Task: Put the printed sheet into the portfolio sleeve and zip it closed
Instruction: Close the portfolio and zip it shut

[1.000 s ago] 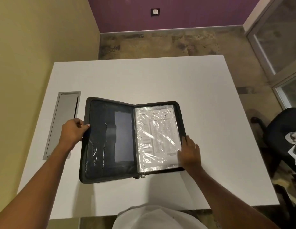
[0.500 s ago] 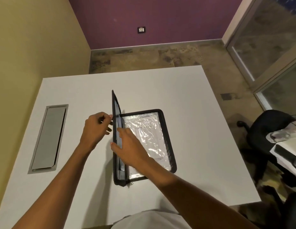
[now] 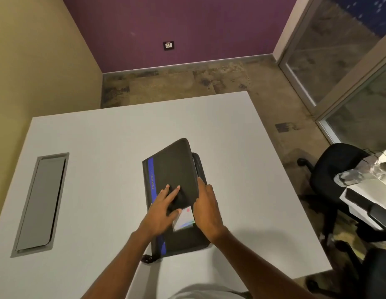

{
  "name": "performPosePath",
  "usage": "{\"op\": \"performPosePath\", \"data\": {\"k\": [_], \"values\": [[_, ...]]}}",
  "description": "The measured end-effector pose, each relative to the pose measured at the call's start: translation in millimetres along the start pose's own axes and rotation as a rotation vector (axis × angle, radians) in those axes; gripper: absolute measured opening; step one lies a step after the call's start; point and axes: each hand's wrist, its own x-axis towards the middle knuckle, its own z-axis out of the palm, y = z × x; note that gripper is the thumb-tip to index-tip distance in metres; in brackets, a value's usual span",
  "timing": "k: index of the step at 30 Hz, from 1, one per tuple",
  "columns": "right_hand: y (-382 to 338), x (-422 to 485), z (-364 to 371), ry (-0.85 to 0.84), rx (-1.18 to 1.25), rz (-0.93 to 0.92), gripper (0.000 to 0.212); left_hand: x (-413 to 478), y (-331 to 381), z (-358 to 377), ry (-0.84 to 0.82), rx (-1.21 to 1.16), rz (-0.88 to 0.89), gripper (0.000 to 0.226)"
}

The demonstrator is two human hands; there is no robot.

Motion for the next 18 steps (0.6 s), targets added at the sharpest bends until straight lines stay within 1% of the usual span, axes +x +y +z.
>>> {"op": "performPosePath", "data": {"k": [3, 8, 13, 18], "values": [[24, 12, 4, -0.022, -0.085, 0.085, 0.076, 10, -4, 22, -0.047, 0.062, -0.043, 0.083], [49, 30, 10, -0.072, -0.188, 0.136, 0.072, 30, -8, 52, -0.093, 0.137, -0.156, 0.088], [68, 31, 25, -0.107, -0.332, 0.096, 0.066, 45, -5, 77, -0.112, 0.256, -0.243, 0.084], [86, 23, 33, -0.211, -0.460, 0.032, 0.084, 45, -2, 91, -0.111, 0.375, -0.262, 0.081]]}}
